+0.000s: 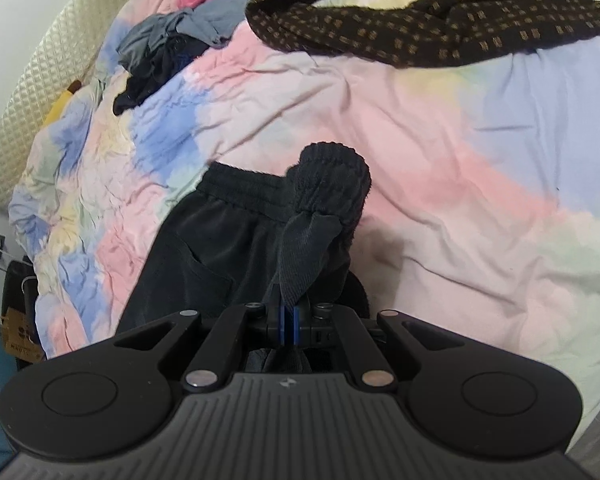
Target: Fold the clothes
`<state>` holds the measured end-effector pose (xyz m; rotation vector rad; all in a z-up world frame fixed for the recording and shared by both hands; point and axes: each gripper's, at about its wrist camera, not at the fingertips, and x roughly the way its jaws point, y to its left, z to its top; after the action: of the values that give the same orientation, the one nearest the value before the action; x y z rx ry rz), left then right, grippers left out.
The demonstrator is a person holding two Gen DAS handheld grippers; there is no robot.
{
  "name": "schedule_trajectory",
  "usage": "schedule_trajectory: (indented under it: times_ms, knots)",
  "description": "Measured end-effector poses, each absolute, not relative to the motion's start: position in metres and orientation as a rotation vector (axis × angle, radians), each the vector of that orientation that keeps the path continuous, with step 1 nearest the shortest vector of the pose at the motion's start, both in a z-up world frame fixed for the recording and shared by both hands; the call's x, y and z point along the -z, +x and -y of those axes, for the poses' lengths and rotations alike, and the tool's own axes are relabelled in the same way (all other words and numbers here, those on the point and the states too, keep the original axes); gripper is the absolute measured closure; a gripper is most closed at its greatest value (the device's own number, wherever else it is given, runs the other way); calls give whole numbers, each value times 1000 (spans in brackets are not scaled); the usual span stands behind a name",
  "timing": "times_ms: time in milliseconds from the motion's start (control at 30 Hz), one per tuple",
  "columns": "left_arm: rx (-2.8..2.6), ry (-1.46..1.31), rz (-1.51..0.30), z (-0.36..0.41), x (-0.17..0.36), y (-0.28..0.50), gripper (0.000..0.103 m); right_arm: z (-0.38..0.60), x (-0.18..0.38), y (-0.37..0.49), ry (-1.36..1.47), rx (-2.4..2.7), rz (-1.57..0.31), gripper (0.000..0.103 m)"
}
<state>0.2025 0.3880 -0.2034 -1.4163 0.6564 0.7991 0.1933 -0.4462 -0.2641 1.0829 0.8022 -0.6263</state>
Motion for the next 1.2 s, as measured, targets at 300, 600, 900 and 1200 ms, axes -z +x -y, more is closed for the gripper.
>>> schedule_trajectory:
  times_ms: [300,600,900,1200]
  knots:
    - [-702,-1411,-758,-418,221,305,102,432,242,243,1064,710,-750,99]
    - [-676,-1388,-833,-442,232,396,102,419,234,309,1024,752,-736,99]
    - [-731,-1369,-897,-445,253,477,102,427,248,393,1002,743,-751,99]
    - [-797,-1275,-980,-434,277,564,101,442,296,476,971,736,-831,99]
